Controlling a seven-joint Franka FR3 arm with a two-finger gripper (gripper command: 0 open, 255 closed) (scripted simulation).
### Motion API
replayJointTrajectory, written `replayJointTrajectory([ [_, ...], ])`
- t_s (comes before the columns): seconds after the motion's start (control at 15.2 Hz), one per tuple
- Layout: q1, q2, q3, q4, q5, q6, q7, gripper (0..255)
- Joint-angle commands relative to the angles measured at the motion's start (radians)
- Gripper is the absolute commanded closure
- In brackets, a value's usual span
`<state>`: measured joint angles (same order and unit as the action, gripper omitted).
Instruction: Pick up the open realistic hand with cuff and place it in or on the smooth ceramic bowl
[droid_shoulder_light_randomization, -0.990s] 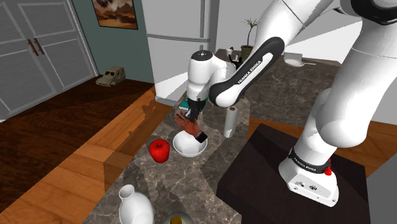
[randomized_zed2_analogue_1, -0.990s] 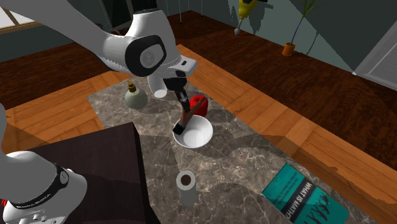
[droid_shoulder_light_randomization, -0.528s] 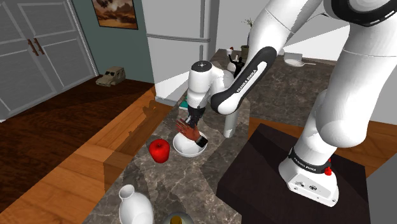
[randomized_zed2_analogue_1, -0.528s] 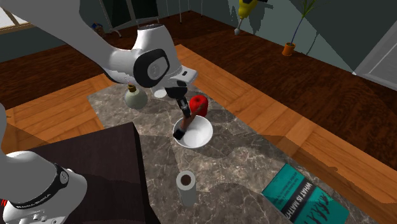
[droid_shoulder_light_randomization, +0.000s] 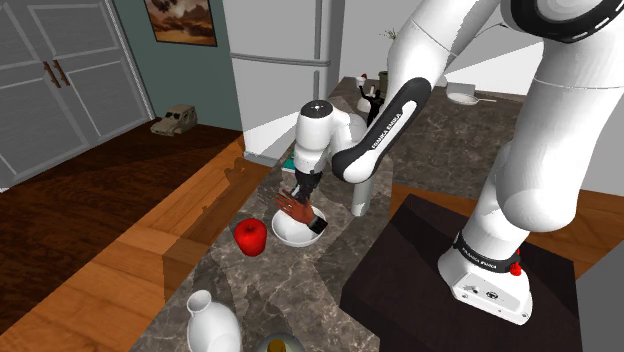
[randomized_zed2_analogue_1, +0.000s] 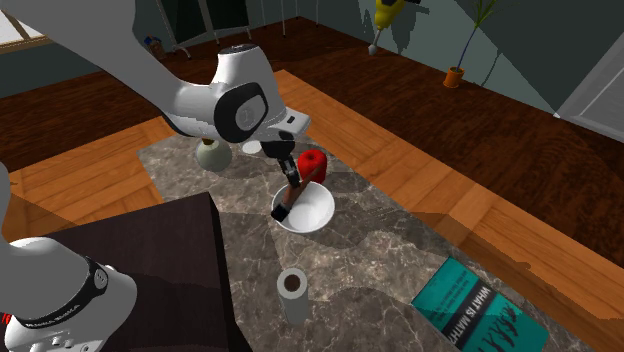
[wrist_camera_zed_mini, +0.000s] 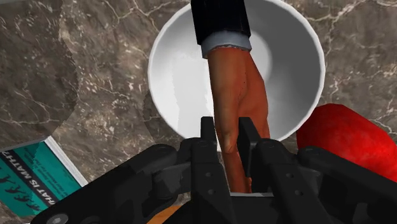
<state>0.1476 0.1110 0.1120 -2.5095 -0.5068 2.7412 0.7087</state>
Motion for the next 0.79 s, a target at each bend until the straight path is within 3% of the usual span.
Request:
replayJointTrajectory([
  [0.0,0.000,0.001,0.000,-0.001,0.000,0.000,0.000,0],
  [0.33,0.000,0.001,0.000,-0.001,0.000,0.000,0.001,0],
  [0.59,0.008,-0.141,0.035,-0.022,0.131,-0.112,-0.095,0],
  [0.73,0.010,-0.141,0.033,-0.022,0.131,-0.112,-0.095,0],
])
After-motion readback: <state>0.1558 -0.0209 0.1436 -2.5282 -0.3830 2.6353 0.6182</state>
